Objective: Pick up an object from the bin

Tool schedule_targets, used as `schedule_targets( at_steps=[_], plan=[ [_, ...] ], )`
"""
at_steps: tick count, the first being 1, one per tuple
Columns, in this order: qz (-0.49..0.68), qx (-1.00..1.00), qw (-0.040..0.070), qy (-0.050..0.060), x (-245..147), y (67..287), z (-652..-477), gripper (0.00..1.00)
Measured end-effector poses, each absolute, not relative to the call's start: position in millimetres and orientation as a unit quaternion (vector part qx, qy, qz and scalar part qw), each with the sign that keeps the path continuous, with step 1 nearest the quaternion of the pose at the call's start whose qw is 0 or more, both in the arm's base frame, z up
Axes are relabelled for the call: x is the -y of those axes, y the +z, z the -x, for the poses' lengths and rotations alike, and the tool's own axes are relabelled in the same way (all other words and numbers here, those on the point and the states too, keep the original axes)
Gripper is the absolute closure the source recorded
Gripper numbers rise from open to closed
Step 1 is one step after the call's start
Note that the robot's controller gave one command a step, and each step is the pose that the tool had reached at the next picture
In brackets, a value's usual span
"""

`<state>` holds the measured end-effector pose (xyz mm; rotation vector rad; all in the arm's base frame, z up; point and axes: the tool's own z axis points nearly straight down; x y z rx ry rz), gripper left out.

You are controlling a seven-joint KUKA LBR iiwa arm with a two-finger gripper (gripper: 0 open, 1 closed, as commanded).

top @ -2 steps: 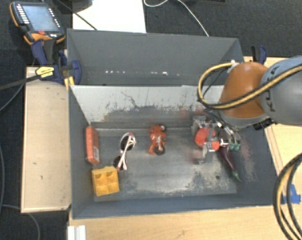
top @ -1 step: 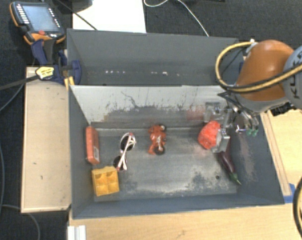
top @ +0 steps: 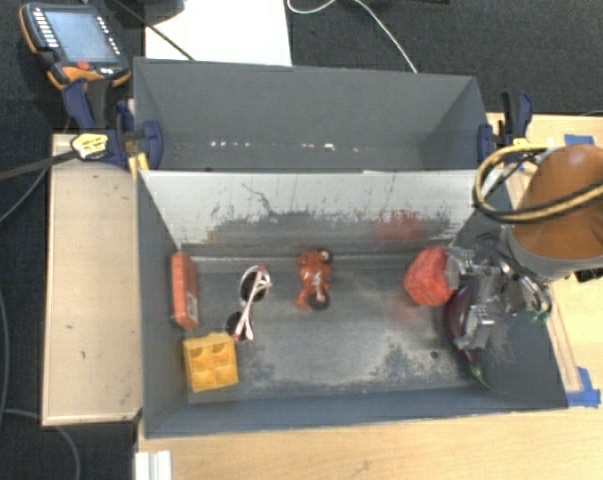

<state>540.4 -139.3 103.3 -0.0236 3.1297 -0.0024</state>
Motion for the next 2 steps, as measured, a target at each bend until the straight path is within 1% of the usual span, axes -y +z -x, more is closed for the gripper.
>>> schedule_targets(
  at_steps=[1, 2],
  plan=[
    [-0.132, -0.991, 0.011, 0.0, 110, 78, -586.6, 0.0],
    [0.138, -0.99, 0.022, -0.004, 139, 80, -508.7, 1.0]
  ],
)
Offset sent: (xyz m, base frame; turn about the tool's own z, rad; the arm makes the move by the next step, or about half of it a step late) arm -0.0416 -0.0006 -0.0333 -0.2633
